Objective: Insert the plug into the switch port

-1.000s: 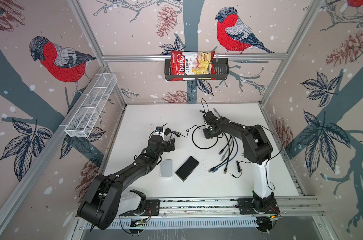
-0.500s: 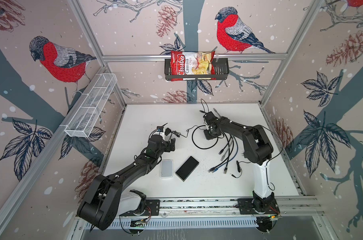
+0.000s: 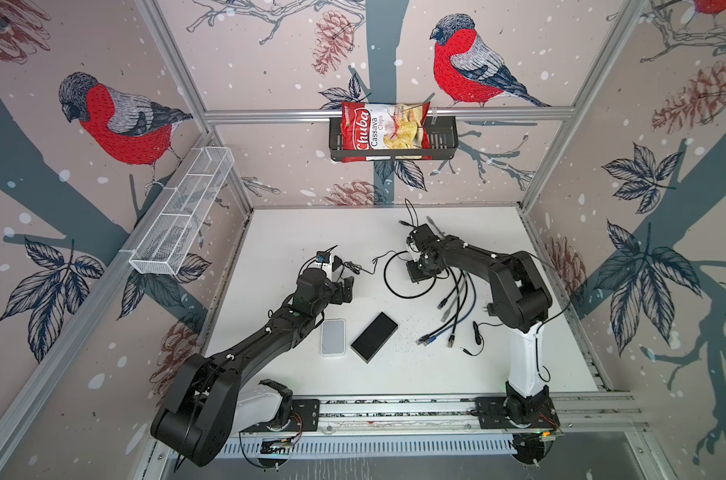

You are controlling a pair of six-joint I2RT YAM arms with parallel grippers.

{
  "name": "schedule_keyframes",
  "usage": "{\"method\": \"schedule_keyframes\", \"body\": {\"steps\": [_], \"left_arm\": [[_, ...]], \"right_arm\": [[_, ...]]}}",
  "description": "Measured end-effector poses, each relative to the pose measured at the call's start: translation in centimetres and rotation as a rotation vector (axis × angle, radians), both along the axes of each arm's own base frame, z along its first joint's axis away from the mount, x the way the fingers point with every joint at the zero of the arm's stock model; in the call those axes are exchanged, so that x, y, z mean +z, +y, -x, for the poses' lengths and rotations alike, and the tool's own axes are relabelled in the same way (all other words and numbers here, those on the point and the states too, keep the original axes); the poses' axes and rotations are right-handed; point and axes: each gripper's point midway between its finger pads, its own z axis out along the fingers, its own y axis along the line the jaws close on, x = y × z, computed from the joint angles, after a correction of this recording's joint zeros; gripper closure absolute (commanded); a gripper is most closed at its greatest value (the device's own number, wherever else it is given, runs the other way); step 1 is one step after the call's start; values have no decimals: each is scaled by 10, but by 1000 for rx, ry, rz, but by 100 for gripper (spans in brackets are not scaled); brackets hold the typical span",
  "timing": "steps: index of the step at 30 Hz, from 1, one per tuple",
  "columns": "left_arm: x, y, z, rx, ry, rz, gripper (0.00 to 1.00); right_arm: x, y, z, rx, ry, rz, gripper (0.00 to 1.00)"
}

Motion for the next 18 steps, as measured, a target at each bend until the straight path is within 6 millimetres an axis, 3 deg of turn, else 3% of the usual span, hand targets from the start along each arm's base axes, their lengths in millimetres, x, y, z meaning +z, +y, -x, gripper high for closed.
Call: {"method": "schedule_keyframes", "body": {"steps": [6, 18], "left_arm": [[-3, -22, 12, -98, 3, -14, 4], [-21, -89, 31, -289, -13, 32, 14]], "right_arm": [[46, 28, 7, -24, -116, -288, 100], [104, 57, 34, -22, -301, -606, 100]]}}
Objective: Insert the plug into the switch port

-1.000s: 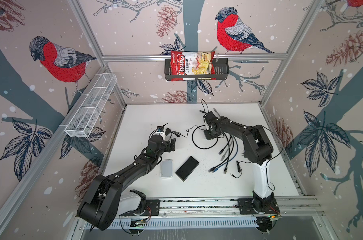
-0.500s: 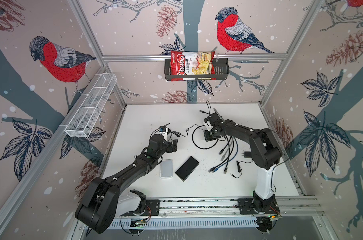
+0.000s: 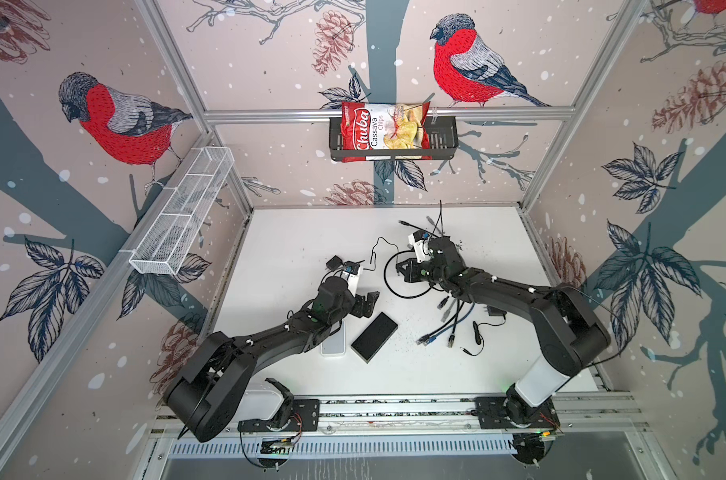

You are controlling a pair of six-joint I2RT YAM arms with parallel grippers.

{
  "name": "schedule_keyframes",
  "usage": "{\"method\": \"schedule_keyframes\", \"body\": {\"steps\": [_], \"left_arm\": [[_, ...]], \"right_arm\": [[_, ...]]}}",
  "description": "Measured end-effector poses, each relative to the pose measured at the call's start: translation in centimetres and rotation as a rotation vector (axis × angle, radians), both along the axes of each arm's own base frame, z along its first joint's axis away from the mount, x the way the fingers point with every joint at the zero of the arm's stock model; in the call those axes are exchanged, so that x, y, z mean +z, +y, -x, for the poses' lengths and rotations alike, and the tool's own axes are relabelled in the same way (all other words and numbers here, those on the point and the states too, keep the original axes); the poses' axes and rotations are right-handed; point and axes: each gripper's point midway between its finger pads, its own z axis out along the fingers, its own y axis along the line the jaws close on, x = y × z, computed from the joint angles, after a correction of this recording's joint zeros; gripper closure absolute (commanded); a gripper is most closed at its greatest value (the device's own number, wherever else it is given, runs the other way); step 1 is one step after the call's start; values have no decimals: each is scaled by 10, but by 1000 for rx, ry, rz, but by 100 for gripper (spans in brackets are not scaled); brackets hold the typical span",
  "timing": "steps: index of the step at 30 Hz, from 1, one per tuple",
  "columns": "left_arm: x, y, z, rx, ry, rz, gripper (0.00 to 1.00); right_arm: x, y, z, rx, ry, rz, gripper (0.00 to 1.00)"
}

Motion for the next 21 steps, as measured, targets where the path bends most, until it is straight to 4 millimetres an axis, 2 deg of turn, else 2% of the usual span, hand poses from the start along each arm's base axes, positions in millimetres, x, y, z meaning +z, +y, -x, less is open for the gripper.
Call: {"method": "schedule_keyframes", "body": {"steps": [4, 8, 17, 21], "left_arm": [[-2, -16, 1, -22, -28, 36, 23], [2, -27, -1, -28, -77, 90, 32], [26, -49, -22, -20, -171, 201, 39], [27, -58, -25, -29, -168, 225, 44]], "right_arm": [[11, 6, 6, 6, -30, -46, 100], [15, 9, 12, 16, -41, -63, 100], [17, 15, 21, 34, -39, -76, 100], [19, 15, 23, 37, -41, -77, 99]]}}
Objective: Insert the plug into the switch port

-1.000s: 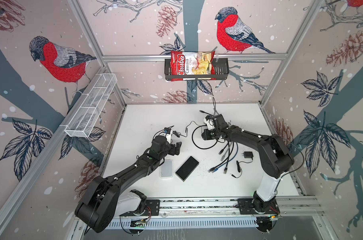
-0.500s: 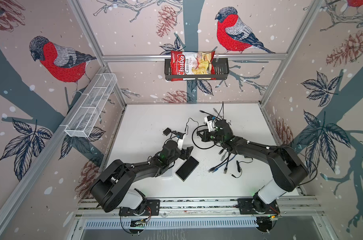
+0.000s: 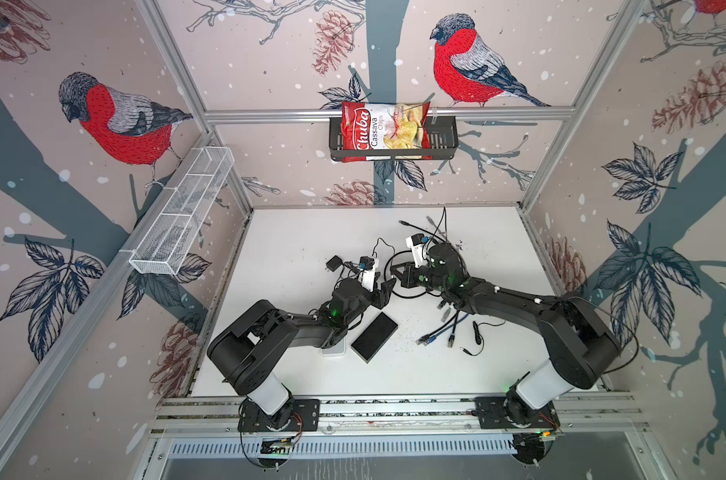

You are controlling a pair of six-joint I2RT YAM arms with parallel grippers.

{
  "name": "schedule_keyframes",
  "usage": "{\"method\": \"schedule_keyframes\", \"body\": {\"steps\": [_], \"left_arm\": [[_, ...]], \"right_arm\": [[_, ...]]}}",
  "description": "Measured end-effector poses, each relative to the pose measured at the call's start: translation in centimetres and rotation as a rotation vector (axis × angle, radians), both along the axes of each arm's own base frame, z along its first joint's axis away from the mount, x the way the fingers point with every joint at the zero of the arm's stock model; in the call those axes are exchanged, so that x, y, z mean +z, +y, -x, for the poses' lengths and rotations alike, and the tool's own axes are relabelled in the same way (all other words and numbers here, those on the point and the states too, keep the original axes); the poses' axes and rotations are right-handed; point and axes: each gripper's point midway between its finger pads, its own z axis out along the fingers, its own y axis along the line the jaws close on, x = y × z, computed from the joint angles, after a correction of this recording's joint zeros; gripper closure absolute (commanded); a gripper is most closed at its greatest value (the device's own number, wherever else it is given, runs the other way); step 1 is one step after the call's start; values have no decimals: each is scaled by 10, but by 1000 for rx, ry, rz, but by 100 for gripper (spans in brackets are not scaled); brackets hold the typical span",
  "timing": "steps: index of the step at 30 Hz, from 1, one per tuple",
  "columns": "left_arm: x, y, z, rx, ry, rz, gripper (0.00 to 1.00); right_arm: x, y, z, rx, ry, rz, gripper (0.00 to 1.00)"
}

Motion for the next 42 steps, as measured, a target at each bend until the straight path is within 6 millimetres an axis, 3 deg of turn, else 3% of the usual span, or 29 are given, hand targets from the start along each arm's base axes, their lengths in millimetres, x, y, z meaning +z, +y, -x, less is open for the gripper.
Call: {"method": "schedule_keyframes", "body": {"steps": [10, 28, 32, 36, 42], "left_arm": [[-7, -7, -3, -13, 13, -8, 59], [-4, -16, -6, -38, 1, 8, 100], [-3, -16, -7, -36, -10, 7, 100], [-2, -15, -8, -34, -24, 5, 100], [-5, -16, -5, -49, -29, 2, 100]], "right_arm": [[5, 1, 4, 8, -12, -6, 99], [8, 2, 4, 13, -38, -2, 99], [9, 2, 4, 14, -40, -3, 95], [11, 3, 3, 14, -39, -3, 80], [14, 4, -1, 8, -23, 13, 72]]}}
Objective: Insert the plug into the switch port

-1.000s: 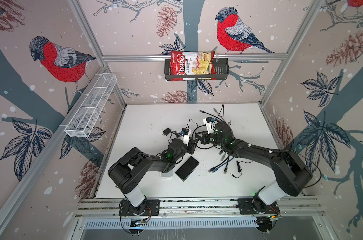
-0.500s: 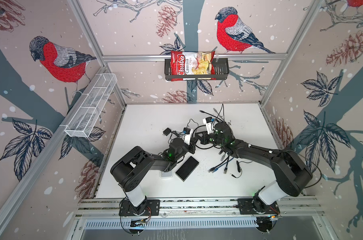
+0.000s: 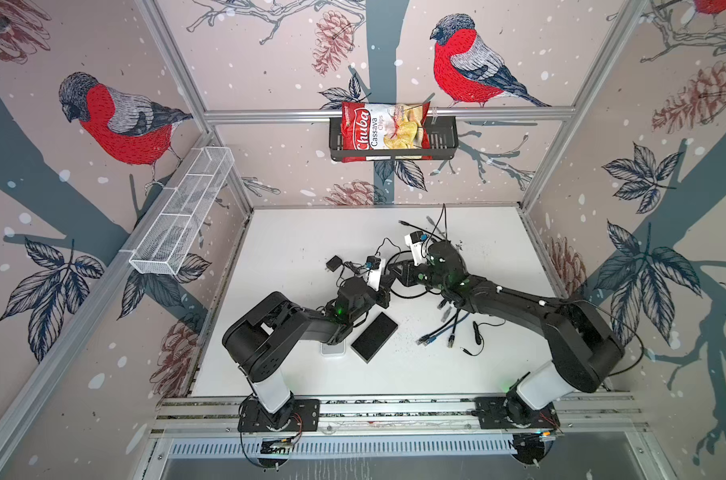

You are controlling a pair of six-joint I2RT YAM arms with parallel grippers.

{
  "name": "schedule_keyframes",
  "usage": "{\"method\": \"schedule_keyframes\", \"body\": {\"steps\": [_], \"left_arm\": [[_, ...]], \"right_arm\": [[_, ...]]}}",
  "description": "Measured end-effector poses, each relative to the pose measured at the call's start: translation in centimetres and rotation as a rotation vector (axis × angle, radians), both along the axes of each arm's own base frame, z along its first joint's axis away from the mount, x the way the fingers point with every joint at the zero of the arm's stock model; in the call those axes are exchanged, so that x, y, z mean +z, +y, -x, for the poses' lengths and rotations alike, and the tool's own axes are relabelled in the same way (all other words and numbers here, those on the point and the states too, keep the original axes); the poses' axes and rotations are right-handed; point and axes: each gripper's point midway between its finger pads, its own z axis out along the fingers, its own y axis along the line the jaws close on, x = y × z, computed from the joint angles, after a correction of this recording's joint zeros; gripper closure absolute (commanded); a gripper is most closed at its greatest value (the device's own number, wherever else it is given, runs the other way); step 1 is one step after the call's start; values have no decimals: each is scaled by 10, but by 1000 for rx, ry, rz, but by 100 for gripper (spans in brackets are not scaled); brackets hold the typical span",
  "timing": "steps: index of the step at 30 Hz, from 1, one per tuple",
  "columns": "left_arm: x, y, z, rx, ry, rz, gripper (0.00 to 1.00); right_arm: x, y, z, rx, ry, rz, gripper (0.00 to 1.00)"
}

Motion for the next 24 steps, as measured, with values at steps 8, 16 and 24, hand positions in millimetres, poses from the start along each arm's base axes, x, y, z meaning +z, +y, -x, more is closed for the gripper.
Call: {"method": "schedule_keyframes", "body": {"steps": [8, 16, 24], "left_arm": [[-2, 0, 0, -3, -12, -13, 100], [-3, 0, 0, -3, -14, -21, 100], [-4, 7, -5, 44, -3, -44, 3]], "right_arm": [[-8, 1, -2, -4, 36, 32, 77], [-12, 2, -1, 4, 50, 40, 92], [-17, 4, -2, 7, 64, 49, 99]]}}
